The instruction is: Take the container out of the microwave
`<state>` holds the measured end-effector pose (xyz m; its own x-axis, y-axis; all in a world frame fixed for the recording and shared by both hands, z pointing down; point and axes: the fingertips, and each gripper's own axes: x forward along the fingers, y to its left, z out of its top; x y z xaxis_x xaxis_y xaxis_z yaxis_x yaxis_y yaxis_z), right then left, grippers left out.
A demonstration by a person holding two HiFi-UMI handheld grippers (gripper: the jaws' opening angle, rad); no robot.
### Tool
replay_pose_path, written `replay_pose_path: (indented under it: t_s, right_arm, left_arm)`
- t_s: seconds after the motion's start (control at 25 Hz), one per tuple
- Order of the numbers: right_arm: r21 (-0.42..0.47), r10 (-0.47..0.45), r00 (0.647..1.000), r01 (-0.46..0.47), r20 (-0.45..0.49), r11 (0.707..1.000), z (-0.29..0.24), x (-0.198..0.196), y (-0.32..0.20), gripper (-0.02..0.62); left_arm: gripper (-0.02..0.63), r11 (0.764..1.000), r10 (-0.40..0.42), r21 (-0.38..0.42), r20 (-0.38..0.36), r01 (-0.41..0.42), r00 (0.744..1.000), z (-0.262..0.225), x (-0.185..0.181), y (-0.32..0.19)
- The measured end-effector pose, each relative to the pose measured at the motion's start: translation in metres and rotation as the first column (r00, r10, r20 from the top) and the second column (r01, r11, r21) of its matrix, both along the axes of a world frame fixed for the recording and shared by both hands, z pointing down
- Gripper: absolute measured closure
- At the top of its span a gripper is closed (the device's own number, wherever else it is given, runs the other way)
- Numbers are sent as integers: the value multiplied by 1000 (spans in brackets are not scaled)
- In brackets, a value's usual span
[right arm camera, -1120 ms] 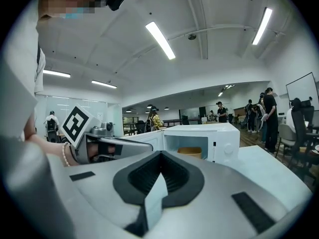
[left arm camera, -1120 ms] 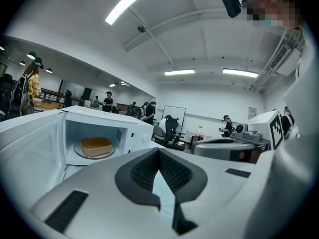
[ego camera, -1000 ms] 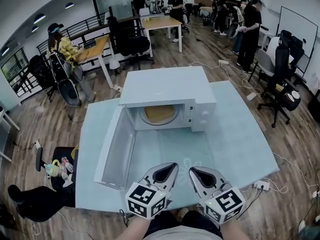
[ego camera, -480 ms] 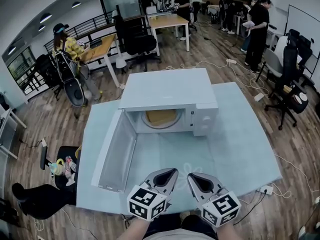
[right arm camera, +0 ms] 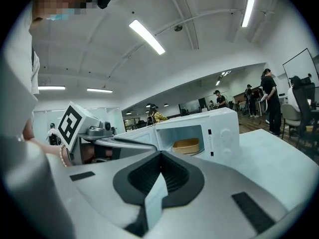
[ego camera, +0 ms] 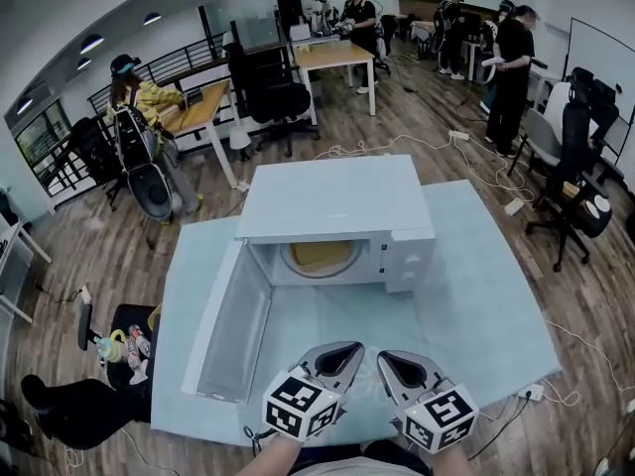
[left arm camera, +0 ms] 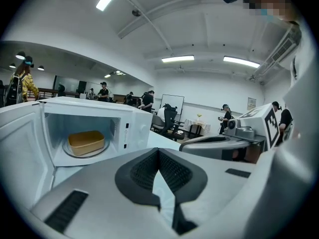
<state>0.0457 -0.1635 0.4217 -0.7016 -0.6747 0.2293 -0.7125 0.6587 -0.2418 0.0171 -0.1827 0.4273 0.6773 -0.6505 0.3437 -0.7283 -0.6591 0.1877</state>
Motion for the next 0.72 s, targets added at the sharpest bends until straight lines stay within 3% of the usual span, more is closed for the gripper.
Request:
replay_pose_path:
  t_s: [0.28, 0.48, 0.72]
  right_arm:
    - [27, -47, 999, 47, -10, 999, -7, -25, -23, 588]
    - [22, -43, 999, 43, -21, 999, -1, -31, -42, 587]
    - [24, -62, 996, 64, -70, 998, 6, -46, -57, 588]
  left_arm:
    - [609, 999, -37, -20, 76, 38, 996, 13, -38, -28]
    - [609, 999, -38, 1, 122, 38, 992, 17, -46, -63]
    - [609, 994, -107, 3, 198, 109, 974, 35, -68, -93]
